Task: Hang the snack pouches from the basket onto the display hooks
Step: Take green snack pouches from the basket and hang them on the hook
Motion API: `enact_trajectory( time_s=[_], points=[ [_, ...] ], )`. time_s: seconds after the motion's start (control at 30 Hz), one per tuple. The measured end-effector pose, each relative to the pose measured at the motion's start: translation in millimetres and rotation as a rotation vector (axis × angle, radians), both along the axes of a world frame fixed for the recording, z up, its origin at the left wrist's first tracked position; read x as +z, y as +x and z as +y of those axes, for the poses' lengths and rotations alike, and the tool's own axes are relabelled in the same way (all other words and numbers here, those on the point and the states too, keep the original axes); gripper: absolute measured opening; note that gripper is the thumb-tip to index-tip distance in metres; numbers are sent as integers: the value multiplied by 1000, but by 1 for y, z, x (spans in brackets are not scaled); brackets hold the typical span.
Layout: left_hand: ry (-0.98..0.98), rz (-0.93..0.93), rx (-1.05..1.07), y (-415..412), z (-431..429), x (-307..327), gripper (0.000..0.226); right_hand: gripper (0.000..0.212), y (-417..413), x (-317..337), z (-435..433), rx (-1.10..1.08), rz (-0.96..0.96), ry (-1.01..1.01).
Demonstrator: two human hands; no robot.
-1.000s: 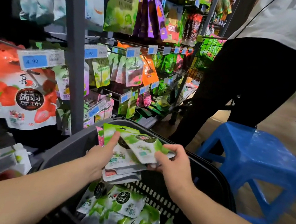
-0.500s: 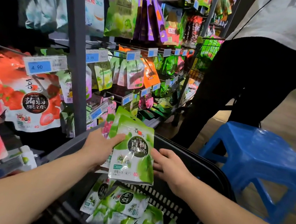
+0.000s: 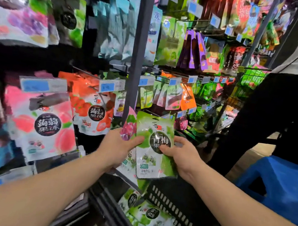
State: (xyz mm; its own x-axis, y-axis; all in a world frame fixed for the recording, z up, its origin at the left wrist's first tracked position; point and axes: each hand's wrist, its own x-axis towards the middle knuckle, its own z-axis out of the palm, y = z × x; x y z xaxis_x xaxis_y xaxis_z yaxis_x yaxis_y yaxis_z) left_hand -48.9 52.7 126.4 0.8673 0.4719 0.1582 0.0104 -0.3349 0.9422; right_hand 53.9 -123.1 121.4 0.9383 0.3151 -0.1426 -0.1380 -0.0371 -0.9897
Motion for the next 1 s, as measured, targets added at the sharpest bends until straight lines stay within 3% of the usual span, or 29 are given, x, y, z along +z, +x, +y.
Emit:
enact_trajectory(
  time_s=[0.07, 0.2, 0.27, 0.43, 0.53, 0.6, 0.7, 0.73, 0.87, 1.0],
  points=[
    [16, -38, 60, -24, 11, 10, 20, 48, -7, 10, 17, 30, 29, 48],
    [-98, -57, 268, -59, 29, 23, 46, 38, -28, 28, 48, 78, 131, 91],
    [-156, -69, 321, -81, 31, 33, 35, 28, -46, 39, 59, 84, 139, 109],
    [-421, -30, 179, -127, 25, 60, 41, 30, -91, 76, 73, 53, 63, 123],
    [-556, -45, 70, -147, 30, 77, 67, 28, -113, 105, 76, 49, 6, 141],
    [-525, -93, 93, -157, 41, 89, 47, 32, -118, 124, 80, 47, -19, 192],
    [-362, -76, 187, -167, 51, 115, 43, 81, -108, 142, 90, 86, -66, 262],
    [-290, -66, 234, -170, 53, 122, 39, 86, -109, 148, 94, 124, -84, 254],
    [-240, -94, 342, -174, 62, 145, 27, 45, -141, 176, 101, 145, -108, 169],
    [-256, -115, 435, -169, 74, 155, 24, 48, -144, 184, 117, 180, -93, 112]
  ],
)
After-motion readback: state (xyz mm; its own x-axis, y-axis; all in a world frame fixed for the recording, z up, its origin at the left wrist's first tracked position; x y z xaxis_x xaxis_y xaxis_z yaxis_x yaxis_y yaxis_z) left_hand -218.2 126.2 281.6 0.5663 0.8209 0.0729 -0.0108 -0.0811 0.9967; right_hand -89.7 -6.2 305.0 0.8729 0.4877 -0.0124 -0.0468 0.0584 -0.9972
